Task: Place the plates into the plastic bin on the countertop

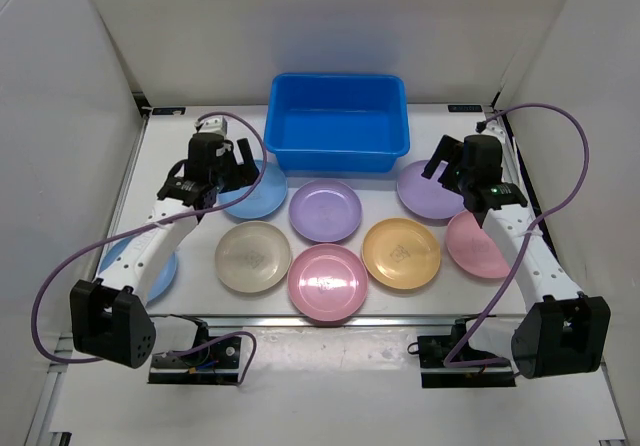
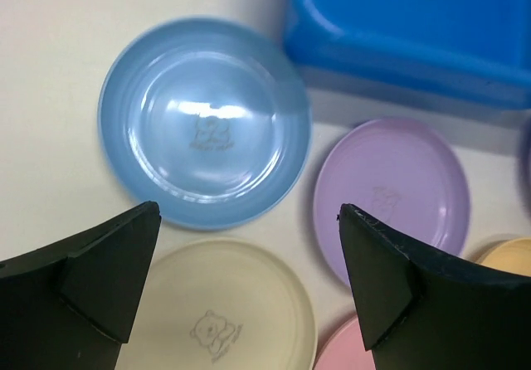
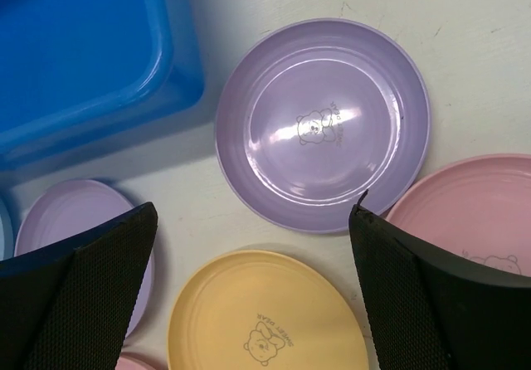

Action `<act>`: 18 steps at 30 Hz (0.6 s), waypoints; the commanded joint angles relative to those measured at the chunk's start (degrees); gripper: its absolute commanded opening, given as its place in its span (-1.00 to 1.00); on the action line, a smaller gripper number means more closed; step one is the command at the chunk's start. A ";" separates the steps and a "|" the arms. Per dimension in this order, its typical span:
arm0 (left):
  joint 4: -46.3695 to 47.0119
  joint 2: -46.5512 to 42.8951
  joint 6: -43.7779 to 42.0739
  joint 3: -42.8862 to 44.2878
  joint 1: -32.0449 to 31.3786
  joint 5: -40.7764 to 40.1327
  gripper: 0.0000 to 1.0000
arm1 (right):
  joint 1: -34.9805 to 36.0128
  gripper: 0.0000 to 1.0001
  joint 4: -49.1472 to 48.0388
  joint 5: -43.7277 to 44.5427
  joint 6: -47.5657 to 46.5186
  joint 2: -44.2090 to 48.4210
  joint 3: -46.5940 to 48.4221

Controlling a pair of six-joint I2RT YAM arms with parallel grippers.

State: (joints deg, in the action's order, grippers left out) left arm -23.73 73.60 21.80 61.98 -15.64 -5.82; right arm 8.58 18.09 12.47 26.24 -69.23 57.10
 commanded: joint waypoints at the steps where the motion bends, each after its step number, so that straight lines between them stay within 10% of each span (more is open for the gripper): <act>1: -1.41 -3.29 2.19 -0.02 0.08 -3.23 0.98 | 0.21 0.98 -0.52 -1.92 -1.28 1.03 1.34; 5: -1.59 -1.19 1.14 2.53 0.08 -1.39 0.98 | -1.19 0.90 -3.47 4.77 0.34 0.33 -1.53; 18: -1.93 6.01 -1.06 4.47 0.70 -4.90 0.98 | -21.32 0.79 -3.49 -21.69 -19.72 -27.78 13.56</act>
State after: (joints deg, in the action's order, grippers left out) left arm -25.19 78.50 21.80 65.71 -15.46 -8.23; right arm -11.94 16.36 -3.22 15.25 -94.80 67.02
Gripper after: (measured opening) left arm 0.991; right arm 0.891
